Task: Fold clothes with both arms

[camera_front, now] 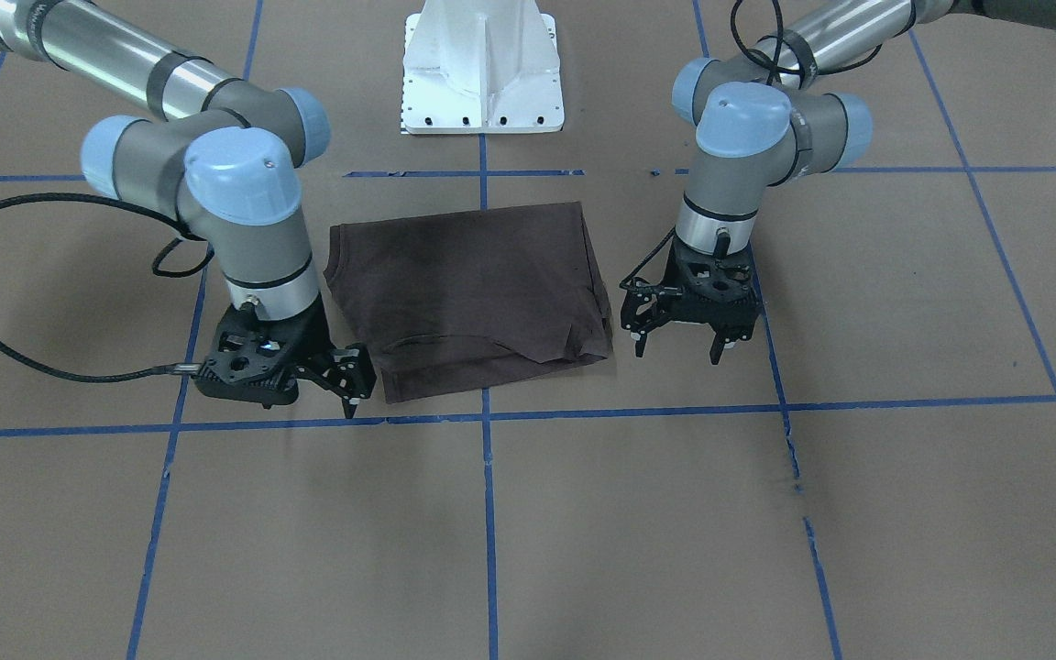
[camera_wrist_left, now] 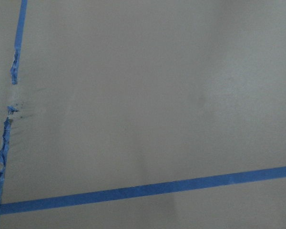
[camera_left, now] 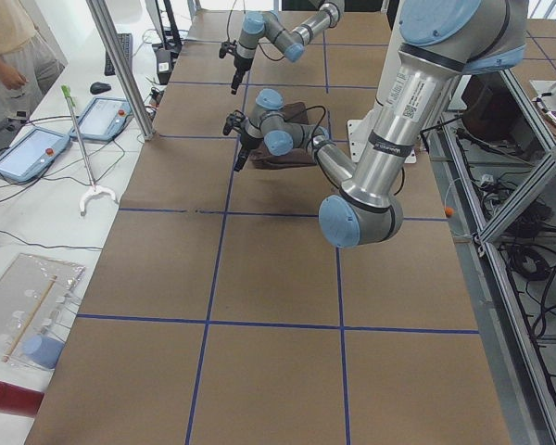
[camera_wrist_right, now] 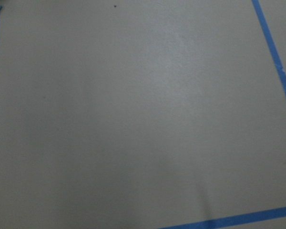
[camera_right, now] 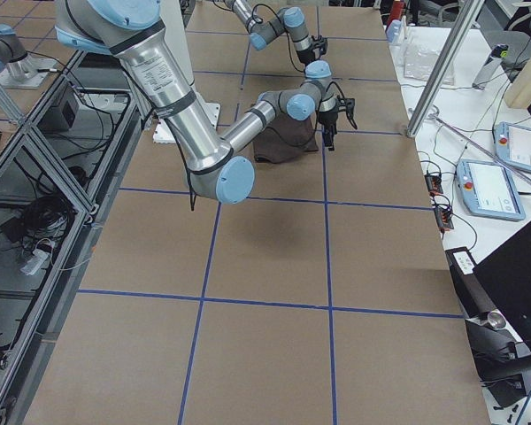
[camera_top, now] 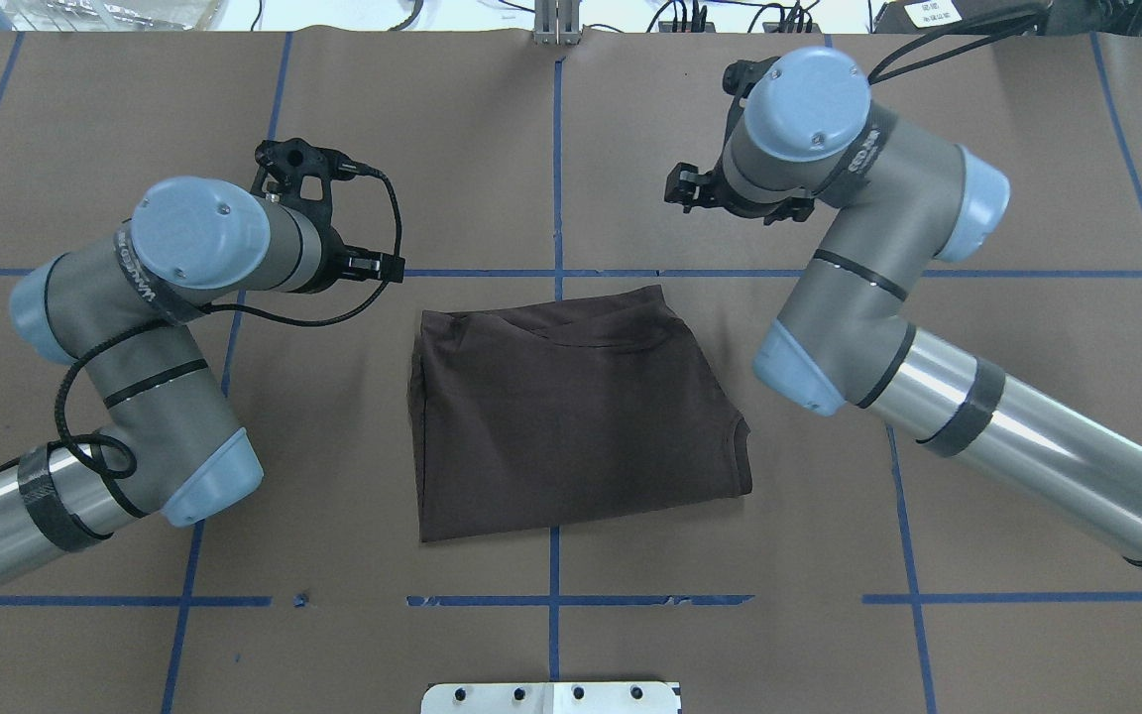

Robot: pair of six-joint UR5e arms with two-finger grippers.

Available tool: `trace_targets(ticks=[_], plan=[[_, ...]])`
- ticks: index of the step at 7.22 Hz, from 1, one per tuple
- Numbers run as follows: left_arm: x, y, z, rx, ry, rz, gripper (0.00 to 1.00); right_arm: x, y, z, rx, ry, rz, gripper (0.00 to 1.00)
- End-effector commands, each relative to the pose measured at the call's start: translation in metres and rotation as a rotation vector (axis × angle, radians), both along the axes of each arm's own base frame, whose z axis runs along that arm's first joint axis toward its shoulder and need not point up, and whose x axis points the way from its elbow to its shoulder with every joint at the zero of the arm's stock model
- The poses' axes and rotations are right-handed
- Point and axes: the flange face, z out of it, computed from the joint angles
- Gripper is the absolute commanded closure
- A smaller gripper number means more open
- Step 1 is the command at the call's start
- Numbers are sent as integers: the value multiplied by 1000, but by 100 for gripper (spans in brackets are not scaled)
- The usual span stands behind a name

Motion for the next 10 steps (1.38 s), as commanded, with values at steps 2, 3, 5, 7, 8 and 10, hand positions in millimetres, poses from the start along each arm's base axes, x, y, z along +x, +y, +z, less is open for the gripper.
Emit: trace_targets(ticks=[2, 3, 5, 7, 8, 10], plan=[[-99, -1, 14, 99, -72, 71, 0, 167, 9, 78, 44, 72, -236, 0], [-149, -7, 35, 127, -105, 126, 0, 234, 18, 126, 71, 104, -305, 0], [-269, 5, 88, 204, -206, 214, 0, 353, 50, 220, 116, 148, -438, 0], [-375, 20, 153, 169, -242, 244, 0, 418, 123, 306, 8, 91, -447, 0], [-395, 36, 204, 32, -193, 250, 0, 428, 177, 346, -41, 73, -444, 0], [-465, 63, 288, -145, -102, 183, 0, 448, 212, 360, -33, -5, -394, 0]])
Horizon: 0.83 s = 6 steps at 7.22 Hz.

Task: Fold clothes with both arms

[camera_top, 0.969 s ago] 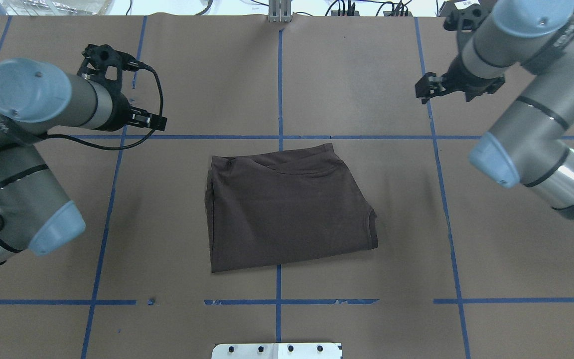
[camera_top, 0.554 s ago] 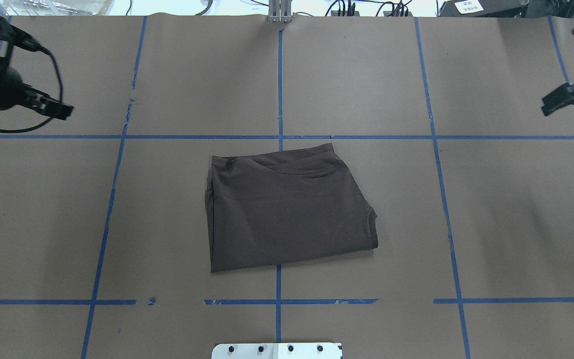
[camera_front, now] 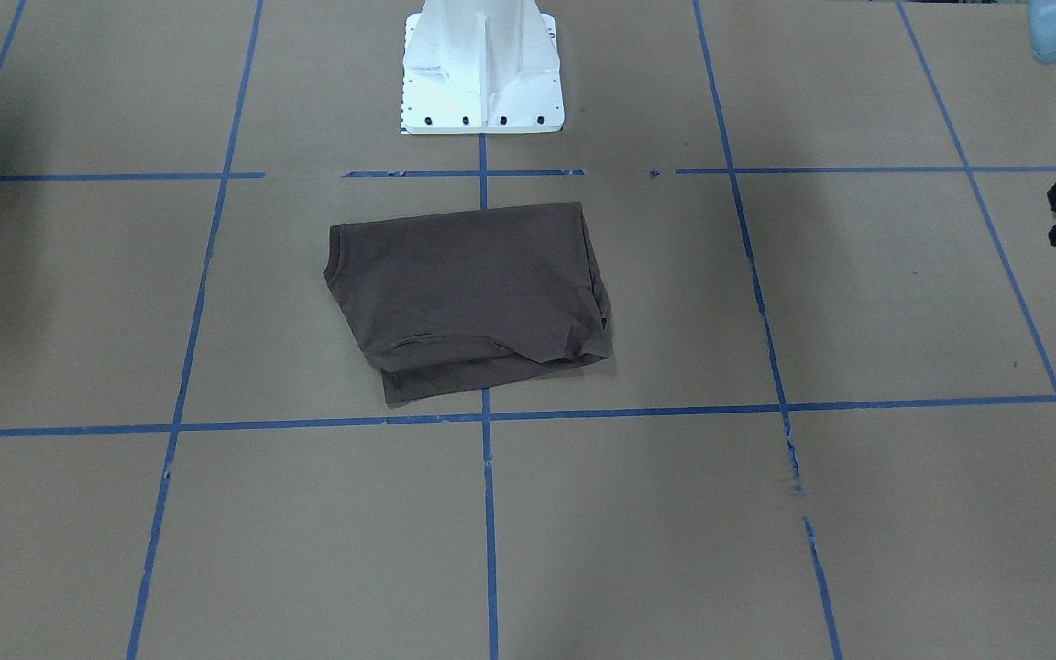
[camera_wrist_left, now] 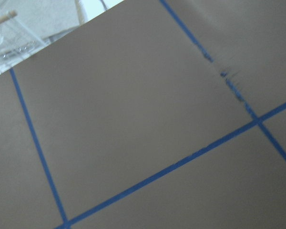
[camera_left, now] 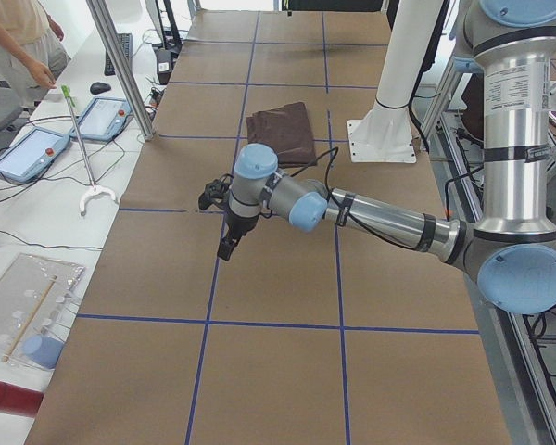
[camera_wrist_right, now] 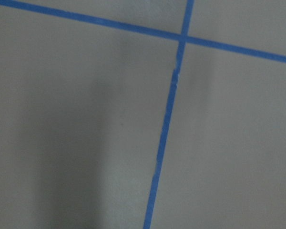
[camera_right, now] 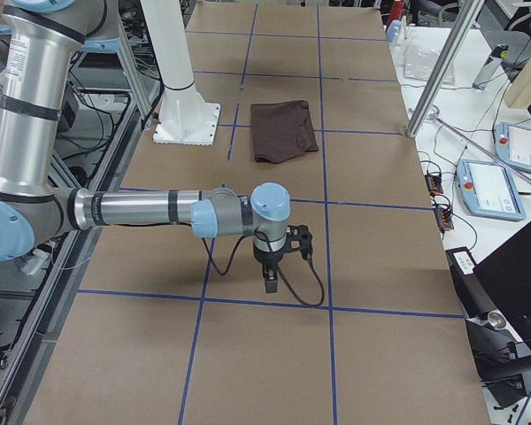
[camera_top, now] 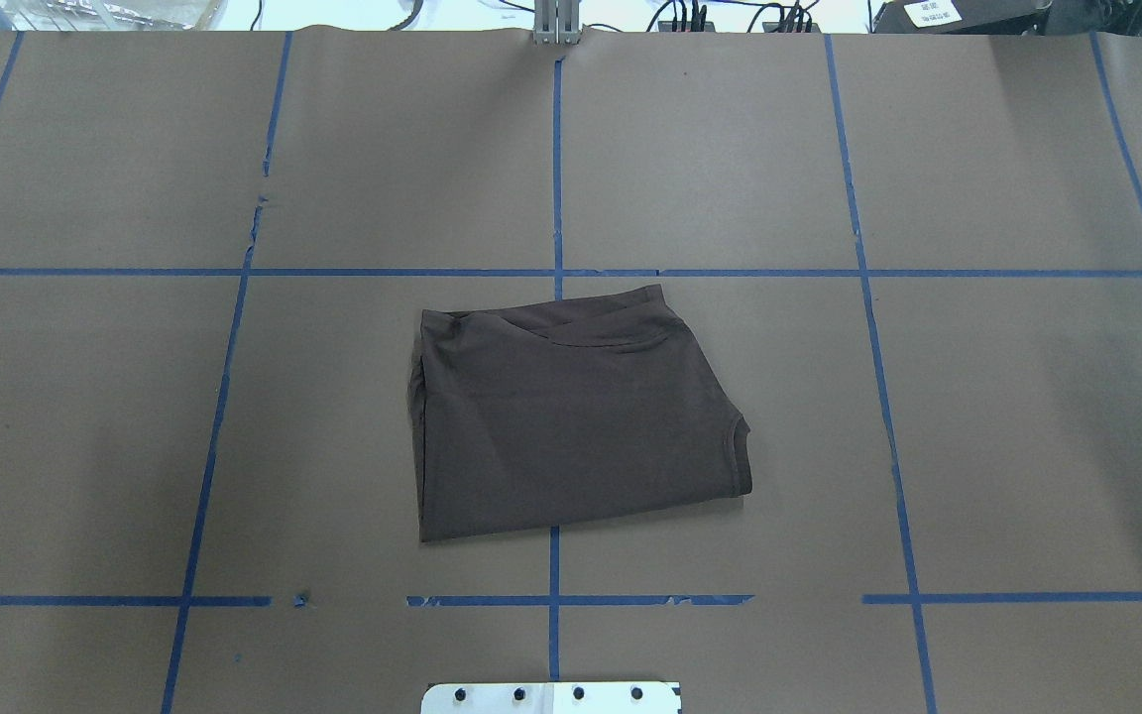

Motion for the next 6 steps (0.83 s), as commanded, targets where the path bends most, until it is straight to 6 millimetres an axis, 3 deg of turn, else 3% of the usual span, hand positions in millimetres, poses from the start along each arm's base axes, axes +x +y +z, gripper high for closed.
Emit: trace_targets(ticks=[1, 2, 3, 6], plan=[[-50, 48, 74, -176, 42, -35, 0, 7, 23, 8, -16, -88, 25, 0], [-47, 72, 93, -248, 106, 0, 0, 7, 19, 6, -13, -82, 25, 0], [-52, 86, 96, -300, 138, -9, 0, 7, 18, 5, -10, -76, 24, 0], [-57, 79, 81, -256, 117, -5, 0, 8, 12, 5, -9, -40, 27, 0]])
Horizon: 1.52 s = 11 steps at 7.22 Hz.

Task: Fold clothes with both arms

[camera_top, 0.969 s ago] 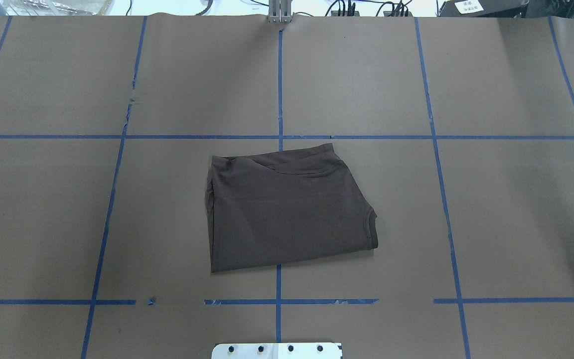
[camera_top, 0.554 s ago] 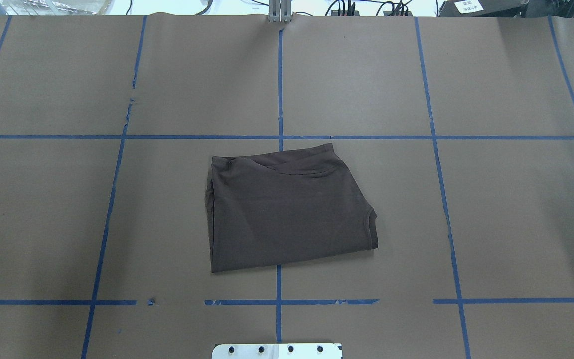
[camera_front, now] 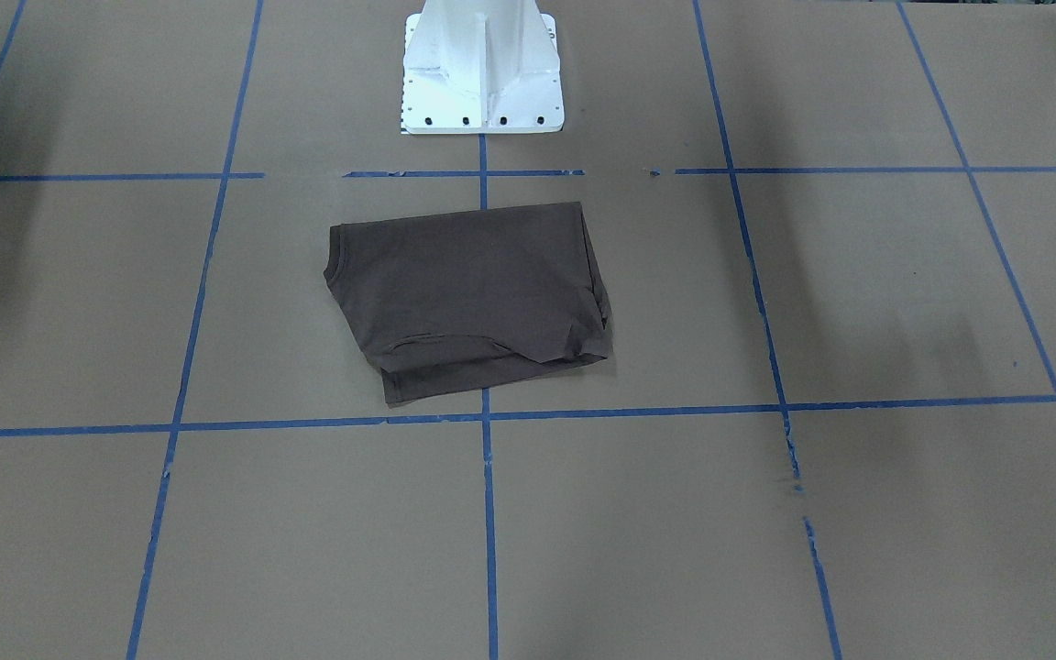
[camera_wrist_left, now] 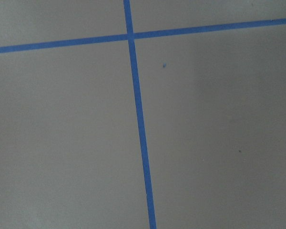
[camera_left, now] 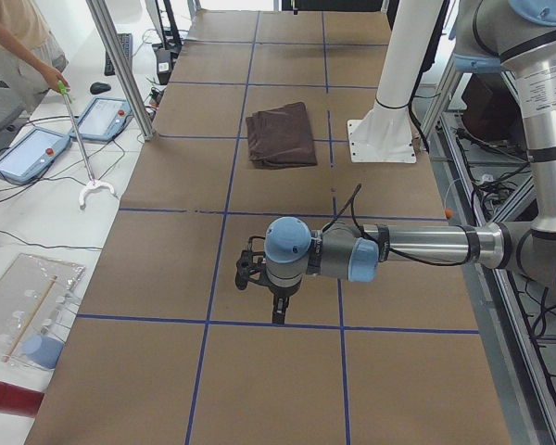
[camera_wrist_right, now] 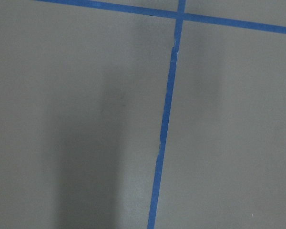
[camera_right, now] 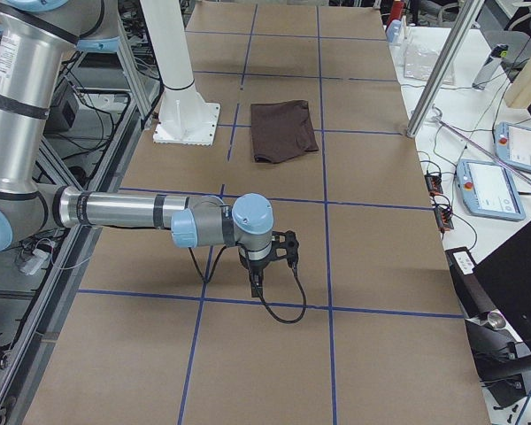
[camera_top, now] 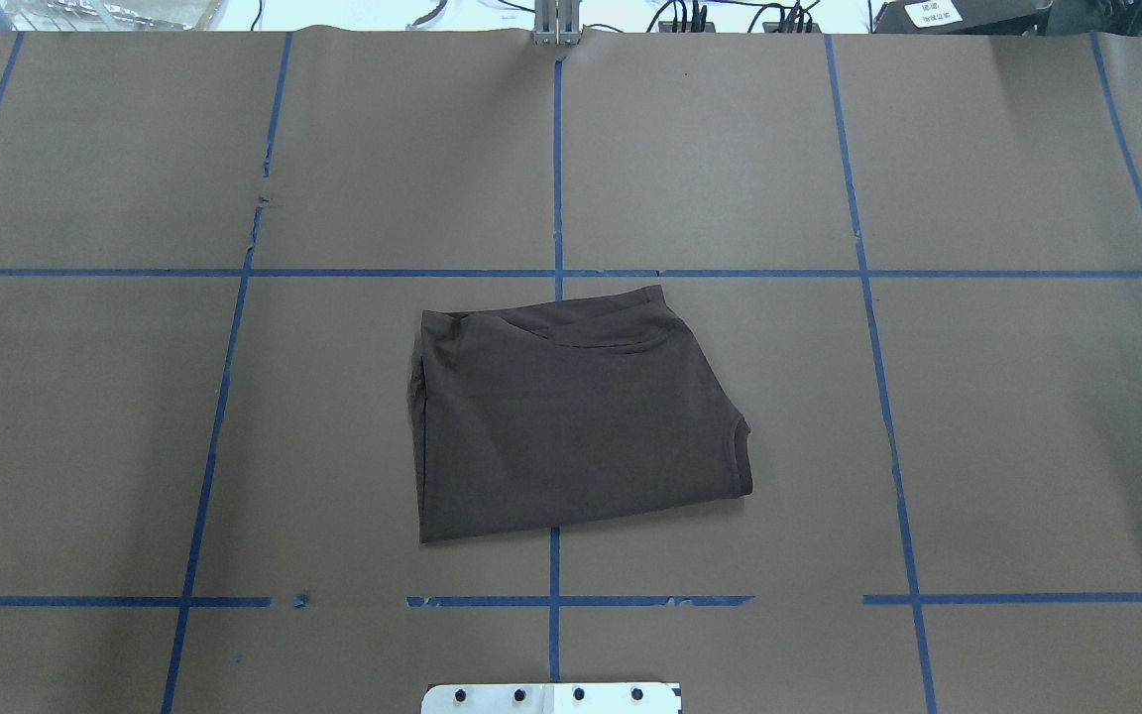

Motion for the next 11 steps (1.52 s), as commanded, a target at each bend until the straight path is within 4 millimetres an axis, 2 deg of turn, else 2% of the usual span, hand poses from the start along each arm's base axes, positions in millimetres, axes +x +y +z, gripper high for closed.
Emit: trace_targets(ticks=[1, 3, 11], plan=[[-1, -9, -14, 41, -23, 2, 0, 0, -2, -1, 4, 6, 0, 0], [-3, -24, -23, 78, -81, -3, 0, 0, -2, -1, 7, 6, 0, 0], [-4, -27, -32, 98, -82, -7, 0, -1, -12, -8, 27, 5, 1, 0]])
